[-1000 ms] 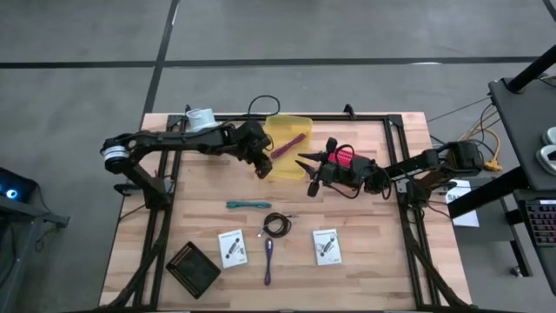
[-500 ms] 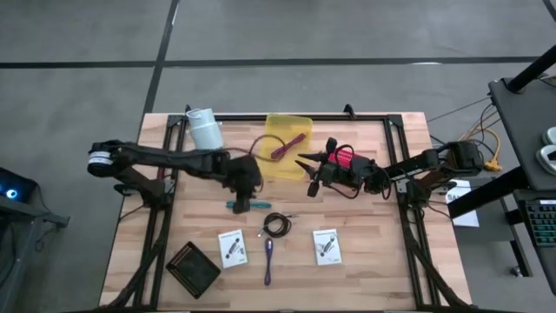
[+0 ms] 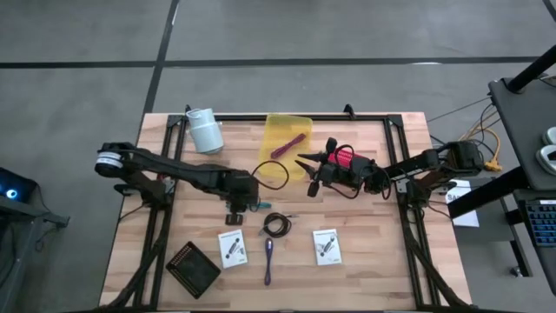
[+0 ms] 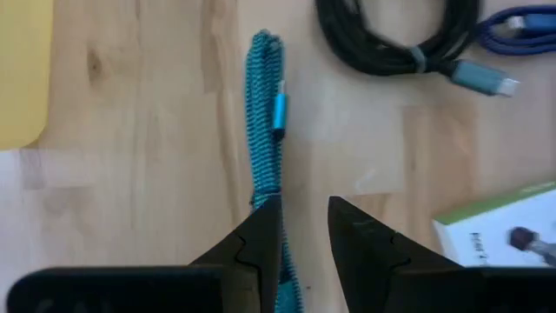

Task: Pick and place items into bin
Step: Put the blue charger cable into the yellow bin

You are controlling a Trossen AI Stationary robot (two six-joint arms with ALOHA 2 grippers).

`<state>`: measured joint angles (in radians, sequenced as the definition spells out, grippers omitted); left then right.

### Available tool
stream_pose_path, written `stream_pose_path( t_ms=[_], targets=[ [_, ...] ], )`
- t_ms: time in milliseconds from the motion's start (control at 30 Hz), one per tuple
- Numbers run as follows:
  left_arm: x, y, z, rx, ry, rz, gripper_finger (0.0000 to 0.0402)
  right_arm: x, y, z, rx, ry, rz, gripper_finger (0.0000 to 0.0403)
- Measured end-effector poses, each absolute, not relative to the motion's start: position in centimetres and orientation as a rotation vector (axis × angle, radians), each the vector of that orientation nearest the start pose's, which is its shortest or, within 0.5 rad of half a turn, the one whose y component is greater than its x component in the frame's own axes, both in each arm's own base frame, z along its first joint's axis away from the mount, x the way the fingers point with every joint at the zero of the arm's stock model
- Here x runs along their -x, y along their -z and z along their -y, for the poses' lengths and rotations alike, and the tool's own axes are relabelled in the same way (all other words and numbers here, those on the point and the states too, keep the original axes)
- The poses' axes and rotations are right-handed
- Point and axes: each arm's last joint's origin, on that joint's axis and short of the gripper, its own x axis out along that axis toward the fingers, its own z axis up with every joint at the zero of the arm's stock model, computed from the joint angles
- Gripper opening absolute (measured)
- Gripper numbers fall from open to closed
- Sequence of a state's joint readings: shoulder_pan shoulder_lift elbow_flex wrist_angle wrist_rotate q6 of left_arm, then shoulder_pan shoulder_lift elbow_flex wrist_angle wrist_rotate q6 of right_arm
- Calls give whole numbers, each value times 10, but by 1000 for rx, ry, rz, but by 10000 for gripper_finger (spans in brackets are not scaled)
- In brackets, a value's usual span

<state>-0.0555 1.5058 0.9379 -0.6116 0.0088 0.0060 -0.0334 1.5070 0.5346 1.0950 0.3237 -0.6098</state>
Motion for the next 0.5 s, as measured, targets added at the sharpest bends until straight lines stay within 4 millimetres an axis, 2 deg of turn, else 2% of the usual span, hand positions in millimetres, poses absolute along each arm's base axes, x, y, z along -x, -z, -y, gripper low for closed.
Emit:
stream_pose_path(
  t_ms=[500],
  targets=[
    [-290,-167,12,-33,40,-1262,80,-285,-209,19,589,380,2,71]
  ],
)
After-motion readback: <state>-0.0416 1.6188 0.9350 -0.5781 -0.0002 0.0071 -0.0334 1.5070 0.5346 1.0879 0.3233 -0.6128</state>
